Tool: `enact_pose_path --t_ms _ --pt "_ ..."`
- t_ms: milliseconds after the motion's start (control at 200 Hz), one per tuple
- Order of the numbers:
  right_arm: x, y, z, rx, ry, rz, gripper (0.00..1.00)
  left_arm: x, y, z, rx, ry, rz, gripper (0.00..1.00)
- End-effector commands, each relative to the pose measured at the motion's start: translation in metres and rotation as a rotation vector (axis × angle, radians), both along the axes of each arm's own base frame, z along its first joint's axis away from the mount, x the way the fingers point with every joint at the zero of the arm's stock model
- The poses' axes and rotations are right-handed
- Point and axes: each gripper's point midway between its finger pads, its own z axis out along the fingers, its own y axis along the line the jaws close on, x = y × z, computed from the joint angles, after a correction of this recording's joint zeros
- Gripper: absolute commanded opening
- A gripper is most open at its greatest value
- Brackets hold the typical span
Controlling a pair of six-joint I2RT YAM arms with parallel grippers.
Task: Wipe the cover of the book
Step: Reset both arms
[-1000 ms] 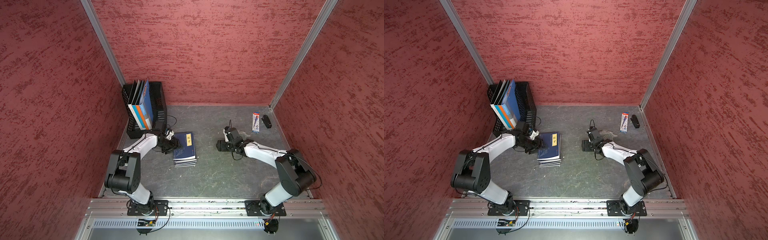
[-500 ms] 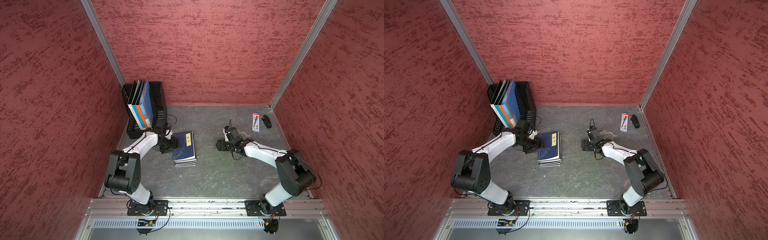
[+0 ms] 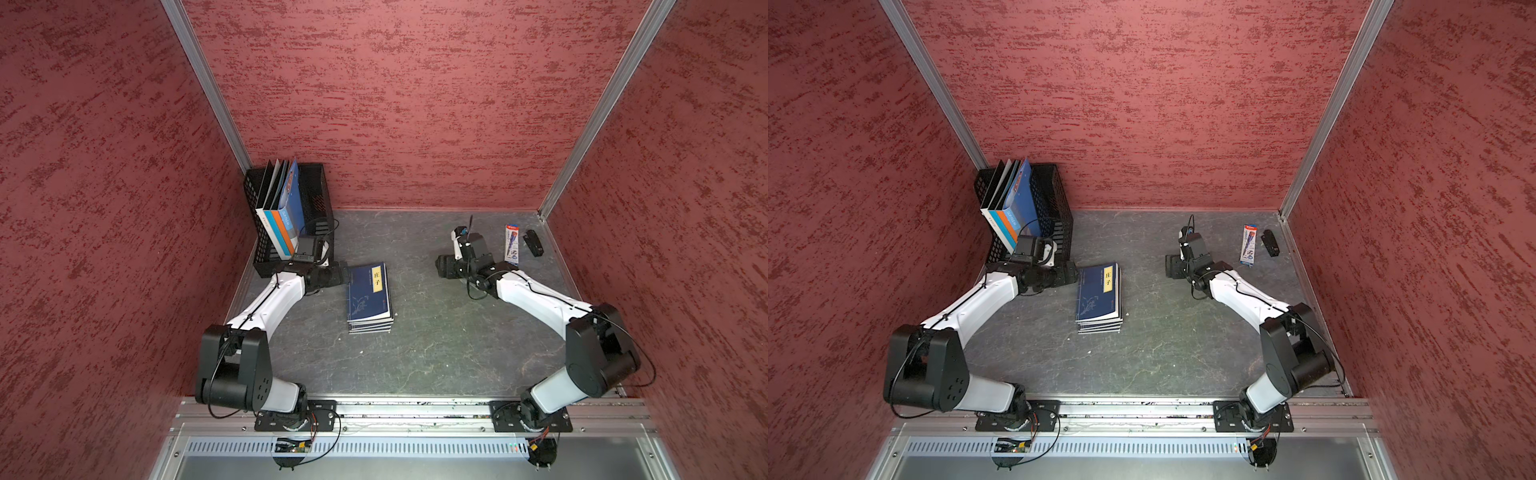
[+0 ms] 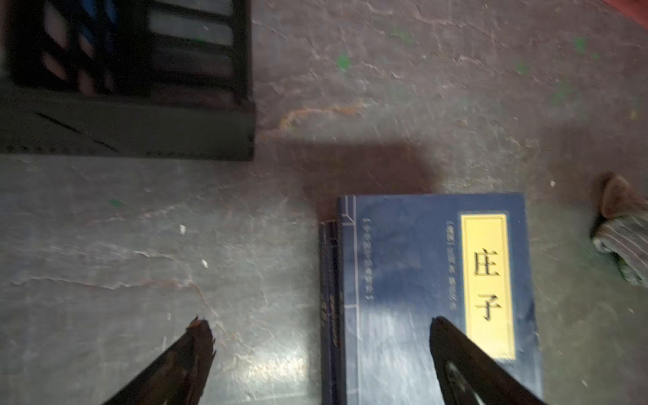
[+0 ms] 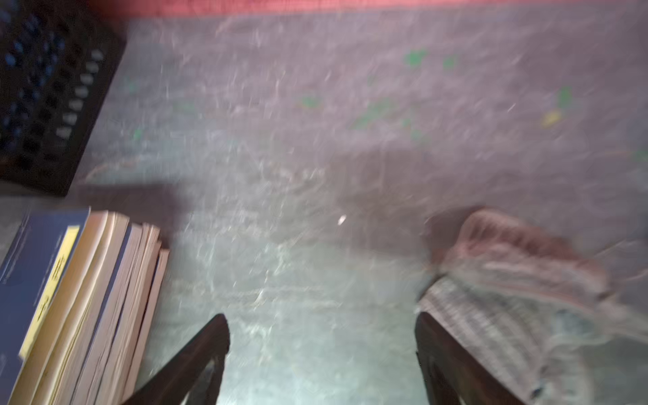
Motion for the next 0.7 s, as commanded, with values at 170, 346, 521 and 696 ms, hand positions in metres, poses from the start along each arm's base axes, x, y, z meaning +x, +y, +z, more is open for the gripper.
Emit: enact_pose_path --t_ms 170,346,521,696 --pt "0.031 -0.078 0.049 -0.039 -0.253 -0.187 0.96 0.031 0.056 0.008 0.097 -0.242 0.097 1.00" --pt "0.029 -0.115 0.044 -0.079 -0.330 -0.279 0.98 0.032 0.072 0.003 0.086 -0.318 0.123 1.00" --pt "0.015 -0.149 0.019 -0.122 -0.361 -0.369 0.98 0.034 0.079 0.004 0.118 -0.410 0.140 1.00" --pt "-0.006 -0.185 0.012 -0.118 -0.458 -0.465 0.99 0.036 0.087 0.010 0.160 -0.519 0.167 1.00"
